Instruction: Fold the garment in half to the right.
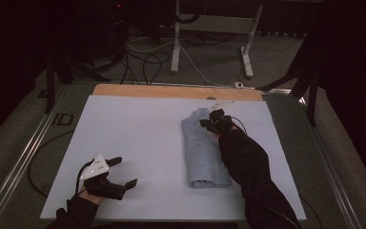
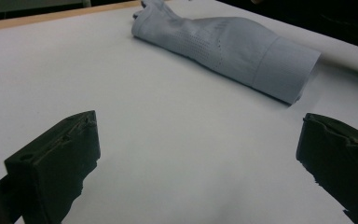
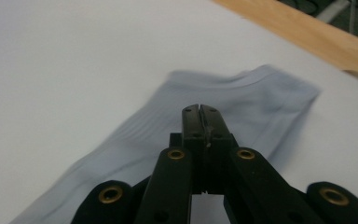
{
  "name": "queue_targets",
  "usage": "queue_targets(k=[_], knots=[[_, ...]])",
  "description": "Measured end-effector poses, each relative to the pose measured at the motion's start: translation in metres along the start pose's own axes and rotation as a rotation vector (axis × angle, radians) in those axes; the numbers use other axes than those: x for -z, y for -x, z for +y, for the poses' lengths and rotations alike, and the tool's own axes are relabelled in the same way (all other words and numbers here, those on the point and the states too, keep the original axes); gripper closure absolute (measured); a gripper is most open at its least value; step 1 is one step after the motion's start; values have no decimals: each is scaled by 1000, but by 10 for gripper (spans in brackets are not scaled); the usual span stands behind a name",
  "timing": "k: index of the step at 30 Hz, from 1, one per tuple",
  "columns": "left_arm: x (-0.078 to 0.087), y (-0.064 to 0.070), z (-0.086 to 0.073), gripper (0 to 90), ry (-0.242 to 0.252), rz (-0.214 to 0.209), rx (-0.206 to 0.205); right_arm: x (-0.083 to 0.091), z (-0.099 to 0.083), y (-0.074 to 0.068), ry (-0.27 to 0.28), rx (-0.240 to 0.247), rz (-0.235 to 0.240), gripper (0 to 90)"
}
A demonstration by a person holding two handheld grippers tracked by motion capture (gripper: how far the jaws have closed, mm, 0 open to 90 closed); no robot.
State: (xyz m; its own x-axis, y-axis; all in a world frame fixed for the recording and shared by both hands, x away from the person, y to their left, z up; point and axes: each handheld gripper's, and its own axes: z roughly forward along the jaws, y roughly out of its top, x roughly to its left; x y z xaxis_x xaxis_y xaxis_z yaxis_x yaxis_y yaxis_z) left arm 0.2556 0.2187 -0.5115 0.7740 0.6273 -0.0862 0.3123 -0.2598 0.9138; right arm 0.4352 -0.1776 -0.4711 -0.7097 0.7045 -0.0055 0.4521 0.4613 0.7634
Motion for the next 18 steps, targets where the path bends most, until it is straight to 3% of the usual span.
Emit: queue_targets(k=[7, 9, 16, 18], knots=[[1, -3, -1, 1, -8, 17, 8, 29, -24, -50, 13, 65, 139, 900], [2, -5, -1, 1, -5, 20, 5, 36, -31, -62, 17, 87, 157, 900], [4, -9, -3, 1, 0, 38, 17, 49, -58, -86, -6, 117, 202, 900], [4, -9, -4, 1, -3, 38, 15, 48, -66, -89, -5, 106, 221, 900]])
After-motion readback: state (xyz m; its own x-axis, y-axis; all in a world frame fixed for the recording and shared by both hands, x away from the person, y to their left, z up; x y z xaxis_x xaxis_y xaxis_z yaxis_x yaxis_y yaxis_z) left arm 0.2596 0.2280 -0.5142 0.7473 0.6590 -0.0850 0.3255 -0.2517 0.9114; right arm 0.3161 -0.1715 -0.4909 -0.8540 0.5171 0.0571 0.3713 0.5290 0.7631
